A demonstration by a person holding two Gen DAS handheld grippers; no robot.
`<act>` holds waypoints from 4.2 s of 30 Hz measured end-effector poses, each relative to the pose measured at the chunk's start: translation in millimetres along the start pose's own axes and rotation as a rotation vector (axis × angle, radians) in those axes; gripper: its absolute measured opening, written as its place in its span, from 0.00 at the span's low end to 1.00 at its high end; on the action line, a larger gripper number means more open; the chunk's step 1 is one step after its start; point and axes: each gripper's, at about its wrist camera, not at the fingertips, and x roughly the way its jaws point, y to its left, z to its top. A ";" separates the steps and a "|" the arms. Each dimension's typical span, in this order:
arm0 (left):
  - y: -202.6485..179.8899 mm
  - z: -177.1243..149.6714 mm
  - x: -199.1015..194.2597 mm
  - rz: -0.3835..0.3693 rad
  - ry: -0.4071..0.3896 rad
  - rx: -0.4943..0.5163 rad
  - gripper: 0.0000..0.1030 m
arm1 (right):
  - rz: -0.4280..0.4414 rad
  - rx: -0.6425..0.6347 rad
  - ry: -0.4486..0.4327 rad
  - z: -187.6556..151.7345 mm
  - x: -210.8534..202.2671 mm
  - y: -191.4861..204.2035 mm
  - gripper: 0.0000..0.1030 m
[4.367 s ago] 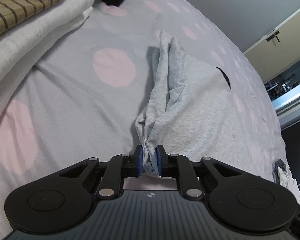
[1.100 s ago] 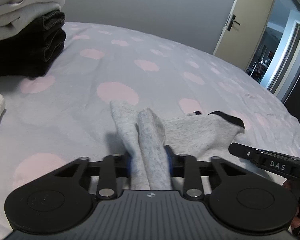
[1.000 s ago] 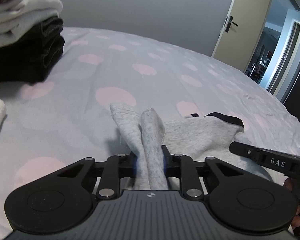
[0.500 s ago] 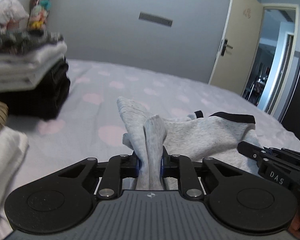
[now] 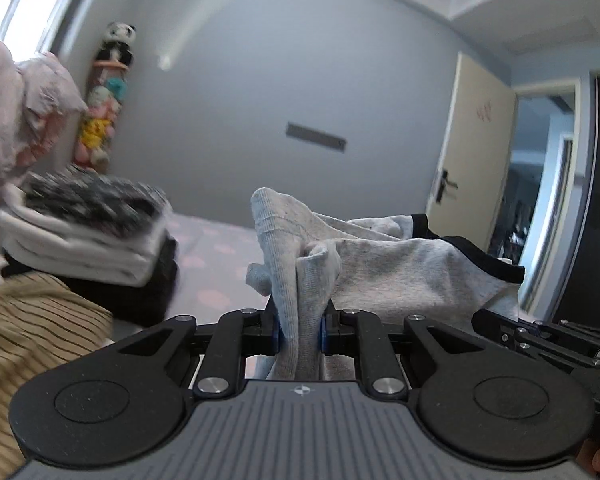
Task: Fold clothes
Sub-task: 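Lift the folded shirt with both grippers and carry it toward the clothes stack, then lower the shirt onto the folded pile and open both grippers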
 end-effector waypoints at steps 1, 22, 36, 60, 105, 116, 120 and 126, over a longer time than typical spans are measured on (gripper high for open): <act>5.9 6.3 -9.5 0.010 -0.016 -0.010 0.19 | 0.015 -0.003 -0.018 6.8 -5.6 7.0 0.06; 130.9 143.2 -147.8 0.307 0.016 0.201 0.19 | 0.455 0.167 -0.066 119.3 -60.9 202.5 0.06; 213.1 93.4 -63.9 0.275 0.221 0.175 0.19 | 0.439 0.127 0.145 75.1 9.6 236.8 0.06; 326.0 26.2 52.4 0.205 0.472 0.093 0.25 | 0.471 0.109 0.388 -29.7 169.8 260.7 0.10; 289.4 -9.2 -15.0 0.364 0.367 0.086 0.16 | 0.650 -0.056 0.354 -34.2 132.6 278.4 0.19; 243.9 -6.4 -70.0 0.419 0.347 0.129 0.16 | 0.792 -0.104 0.320 -8.2 63.5 249.6 0.26; 251.0 -18.1 -71.5 0.447 0.404 0.078 0.16 | 0.797 -0.132 0.398 -25.1 61.6 251.7 0.30; 250.9 -10.9 -72.1 0.482 0.425 0.031 0.15 | 0.777 -0.144 0.448 -25.3 64.8 254.7 0.31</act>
